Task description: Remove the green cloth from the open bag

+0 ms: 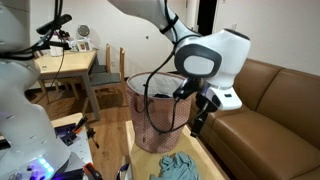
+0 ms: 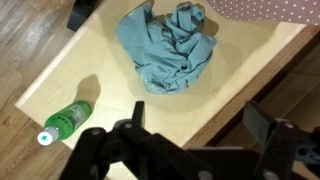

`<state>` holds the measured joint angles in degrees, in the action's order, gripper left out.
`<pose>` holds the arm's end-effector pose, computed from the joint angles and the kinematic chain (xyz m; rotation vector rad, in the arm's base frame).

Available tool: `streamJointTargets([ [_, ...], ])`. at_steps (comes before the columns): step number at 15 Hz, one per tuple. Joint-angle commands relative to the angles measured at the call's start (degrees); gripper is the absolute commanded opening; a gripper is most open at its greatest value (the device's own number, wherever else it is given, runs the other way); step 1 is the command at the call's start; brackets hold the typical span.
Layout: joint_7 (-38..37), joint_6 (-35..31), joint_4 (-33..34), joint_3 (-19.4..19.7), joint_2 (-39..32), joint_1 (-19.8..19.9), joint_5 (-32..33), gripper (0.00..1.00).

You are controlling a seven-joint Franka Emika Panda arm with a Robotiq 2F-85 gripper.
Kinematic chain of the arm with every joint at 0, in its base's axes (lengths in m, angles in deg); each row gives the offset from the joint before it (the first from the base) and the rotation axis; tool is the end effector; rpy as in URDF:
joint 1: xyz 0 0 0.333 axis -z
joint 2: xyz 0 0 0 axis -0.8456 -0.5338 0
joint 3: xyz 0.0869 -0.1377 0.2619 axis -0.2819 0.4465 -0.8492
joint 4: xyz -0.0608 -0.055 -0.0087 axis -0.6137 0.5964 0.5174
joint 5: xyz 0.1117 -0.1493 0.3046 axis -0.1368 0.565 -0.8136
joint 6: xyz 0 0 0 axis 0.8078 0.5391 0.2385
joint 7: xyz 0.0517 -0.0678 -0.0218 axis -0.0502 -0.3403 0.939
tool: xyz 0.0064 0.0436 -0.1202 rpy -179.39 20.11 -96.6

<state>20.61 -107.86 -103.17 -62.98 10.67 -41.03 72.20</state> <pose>0.4828 -0.2837 0.2684 -2.5795 1.5754 0.1956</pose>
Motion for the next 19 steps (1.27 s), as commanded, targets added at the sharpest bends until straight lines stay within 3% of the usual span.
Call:
streamJointTargets([
  [1, -0.2, 4.3, -4.7, 1.6, 11.3, -2.5, 6.6, 1.0],
  [6, 4.0, 8.6, -6.4, -1.1, 20.9, -4.5, 11.5, 1.0],
  [10, 5.0, 7.3, -7.7, -5.7, 25.5, -8.1, 12.7, 1.0],
  [14, 3.0, 8.8, -4.7, -11.2, 24.9, -12.6, 11.9, 1.0],
  [16, -1.5, 10.8, -1.6, -13.3, 22.4, -14.4, 11.5, 1.0],
  [17, 1.2, 8.1, -4.7, -12.3, 24.5, -13.4, 11.2, 1.0],
  [19, -0.7, 8.9, -3.5, -13.5, 23.6, -14.7, 11.2, 1.0],
])
